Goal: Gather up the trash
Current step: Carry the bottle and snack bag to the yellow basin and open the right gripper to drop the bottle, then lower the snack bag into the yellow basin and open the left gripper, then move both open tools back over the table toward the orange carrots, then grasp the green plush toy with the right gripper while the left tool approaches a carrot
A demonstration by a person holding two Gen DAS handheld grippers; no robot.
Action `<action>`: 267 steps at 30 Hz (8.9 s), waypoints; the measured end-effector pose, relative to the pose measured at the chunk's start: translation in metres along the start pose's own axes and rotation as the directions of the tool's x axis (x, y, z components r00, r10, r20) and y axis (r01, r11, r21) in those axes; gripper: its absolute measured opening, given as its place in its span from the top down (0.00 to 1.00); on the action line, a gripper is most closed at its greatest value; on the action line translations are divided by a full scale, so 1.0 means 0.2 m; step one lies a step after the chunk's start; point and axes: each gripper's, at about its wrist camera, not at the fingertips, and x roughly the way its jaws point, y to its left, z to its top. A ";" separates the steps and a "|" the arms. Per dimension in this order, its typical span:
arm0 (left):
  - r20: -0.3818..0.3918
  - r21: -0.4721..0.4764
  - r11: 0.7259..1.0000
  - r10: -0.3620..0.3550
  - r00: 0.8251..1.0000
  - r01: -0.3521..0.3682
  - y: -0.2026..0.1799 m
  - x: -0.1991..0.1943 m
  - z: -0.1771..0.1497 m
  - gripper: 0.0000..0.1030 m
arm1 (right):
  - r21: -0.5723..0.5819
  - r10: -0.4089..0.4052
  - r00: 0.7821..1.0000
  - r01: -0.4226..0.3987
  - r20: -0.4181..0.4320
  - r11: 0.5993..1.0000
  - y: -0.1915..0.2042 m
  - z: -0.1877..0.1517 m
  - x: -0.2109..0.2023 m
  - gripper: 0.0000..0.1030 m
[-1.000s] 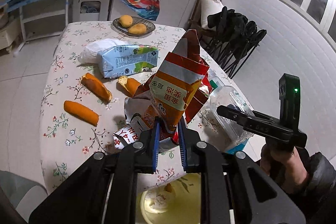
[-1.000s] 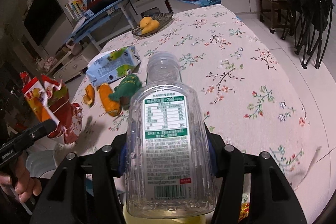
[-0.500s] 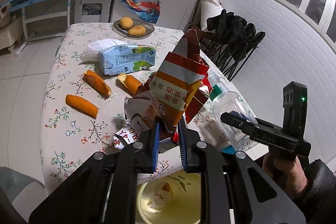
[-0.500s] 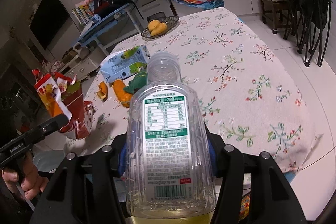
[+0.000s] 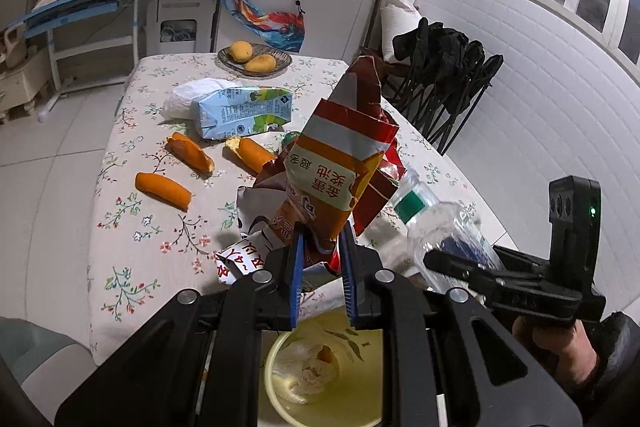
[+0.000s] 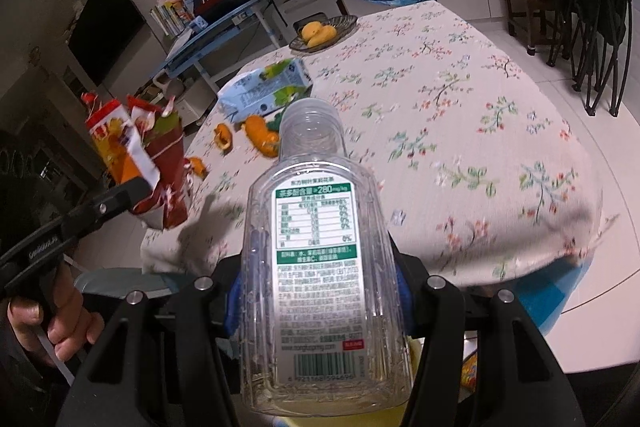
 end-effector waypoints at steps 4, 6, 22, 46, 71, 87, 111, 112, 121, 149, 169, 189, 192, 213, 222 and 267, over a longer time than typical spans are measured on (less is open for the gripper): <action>0.006 0.006 1.000 -0.002 1.000 0.002 -0.02 -0.03 -0.03 0.84 | -0.006 0.009 1.000 -0.009 -0.012 1.000 0.03 -0.06 -0.02 0.45; 0.008 0.007 1.000 -0.004 1.000 0.003 -0.03 -0.04 -0.04 0.84 | -0.007 0.011 1.000 -0.011 -0.017 1.000 0.04 -0.08 -0.04 0.45; 0.020 0.005 1.000 -0.018 1.000 0.018 -0.07 -0.13 -0.16 0.84 | -0.053 0.011 0.995 -0.016 -0.101 0.998 0.11 -0.27 -0.06 0.45; 0.020 0.014 0.999 -0.030 0.999 0.030 -0.10 -0.13 -0.16 0.83 | -0.152 -0.073 0.942 0.023 -0.329 0.988 0.16 -0.43 0.17 0.45; -0.010 0.043 0.997 -0.057 0.998 0.058 -0.15 -0.13 -0.23 0.83 | -0.054 -0.069 0.993 0.064 -0.097 0.996 0.08 -0.31 -0.03 0.31; -0.127 0.113 0.990 -0.073 0.989 0.088 -0.28 -0.05 -0.43 0.82 | -0.012 -0.179 0.961 0.186 0.211 0.982 0.05 -0.21 -0.26 0.19; -0.266 0.232 0.968 -0.035 0.963 0.099 -0.44 0.11 -0.57 0.80 | 0.021 -0.179 0.955 0.179 0.237 0.984 0.01 -0.21 -0.29 0.19; -0.270 0.240 0.966 -0.027 0.962 0.095 -0.44 0.12 -0.57 0.79 | 0.021 -0.179 0.955 0.179 0.236 0.984 0.01 -0.21 -0.29 0.19; -0.280 0.262 0.962 -0.001 0.960 0.078 -0.46 0.13 -0.59 0.64 | 0.022 -0.180 0.955 0.180 0.235 0.983 0.01 -0.21 -0.29 0.19; -0.010 0.005 0.940 0.340 0.940 -0.340 -0.12 -0.04 -0.39 0.12 | 0.000 -0.181 0.958 0.185 0.222 0.983 0.02 -0.23 -0.27 0.19; -0.022 -0.145 0.914 0.380 0.925 -0.379 0.00 -0.06 -0.35 0.09 | -0.016 -0.169 0.963 0.176 0.210 0.984 0.07 -0.23 -0.24 0.19; 0.003 -0.147 0.893 0.430 0.903 -0.425 0.00 -0.07 -0.31 0.07 | -0.083 -0.122 0.968 0.144 0.221 0.986 0.16 -0.14 -0.19 0.19; 0.004 -0.151 0.892 0.433 0.902 -0.427 0.01 -0.07 -0.29 0.07 | -0.099 -0.116 0.968 0.141 0.224 0.985 0.17 -0.11 -0.18 0.19; -0.042 -0.252 0.856 0.457 0.889 -0.452 0.26 0.06 -0.09 0.07 | -0.201 -0.119 0.977 0.155 0.178 0.967 0.14 0.24 0.01 0.19; -0.079 -0.288 0.822 0.490 0.868 -0.490 0.36 0.13 -0.03 0.07 | -0.232 -0.125 0.984 0.152 0.127 0.961 0.13 0.36 0.17 0.19; -0.167 -0.192 0.868 0.431 0.887 -0.458 0.48 0.53 0.17 0.70 | -0.311 -0.070 0.995 0.044 -0.074 0.949 0.20 0.51 0.58 0.74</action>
